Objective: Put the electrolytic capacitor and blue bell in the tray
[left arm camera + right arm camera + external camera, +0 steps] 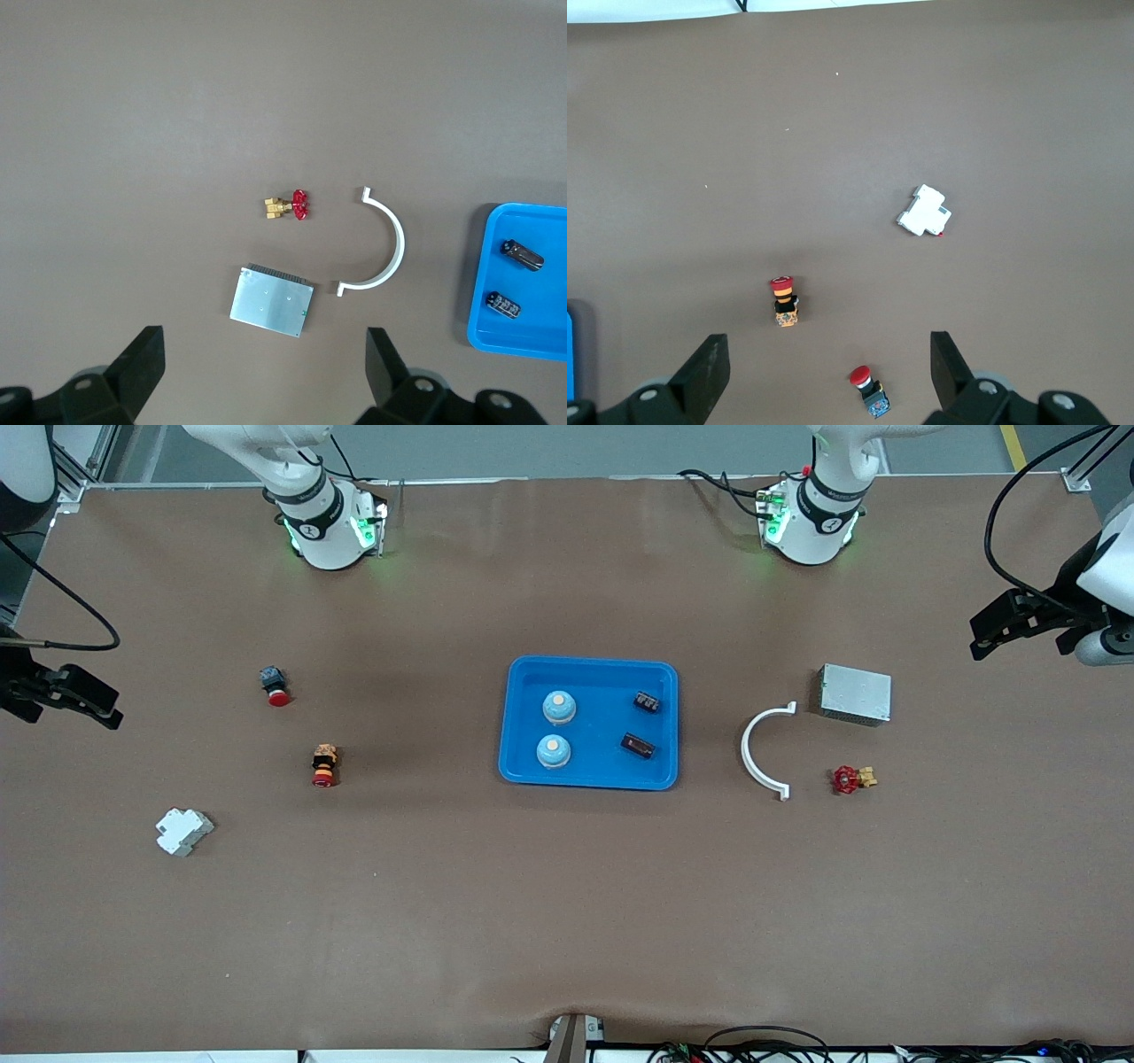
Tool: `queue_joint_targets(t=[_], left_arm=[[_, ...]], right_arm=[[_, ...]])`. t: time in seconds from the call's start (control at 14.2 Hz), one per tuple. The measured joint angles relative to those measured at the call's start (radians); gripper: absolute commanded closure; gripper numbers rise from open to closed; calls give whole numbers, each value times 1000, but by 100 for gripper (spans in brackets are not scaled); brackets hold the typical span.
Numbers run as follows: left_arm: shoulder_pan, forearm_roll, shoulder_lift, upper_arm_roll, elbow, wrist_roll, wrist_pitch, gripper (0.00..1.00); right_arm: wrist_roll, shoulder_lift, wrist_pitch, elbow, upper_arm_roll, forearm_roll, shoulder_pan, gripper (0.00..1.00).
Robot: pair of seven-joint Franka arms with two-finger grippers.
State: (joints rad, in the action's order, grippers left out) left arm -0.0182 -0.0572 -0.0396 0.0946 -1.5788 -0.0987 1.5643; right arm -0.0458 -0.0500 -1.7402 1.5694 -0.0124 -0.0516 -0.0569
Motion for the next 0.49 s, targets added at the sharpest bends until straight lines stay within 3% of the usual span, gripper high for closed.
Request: queue_joint_targets(t=[0.49], left_arm=[[0,0,0,0,0,0,0,0]], right_arm=[[0,19,83,-4,0,50,0,0]])
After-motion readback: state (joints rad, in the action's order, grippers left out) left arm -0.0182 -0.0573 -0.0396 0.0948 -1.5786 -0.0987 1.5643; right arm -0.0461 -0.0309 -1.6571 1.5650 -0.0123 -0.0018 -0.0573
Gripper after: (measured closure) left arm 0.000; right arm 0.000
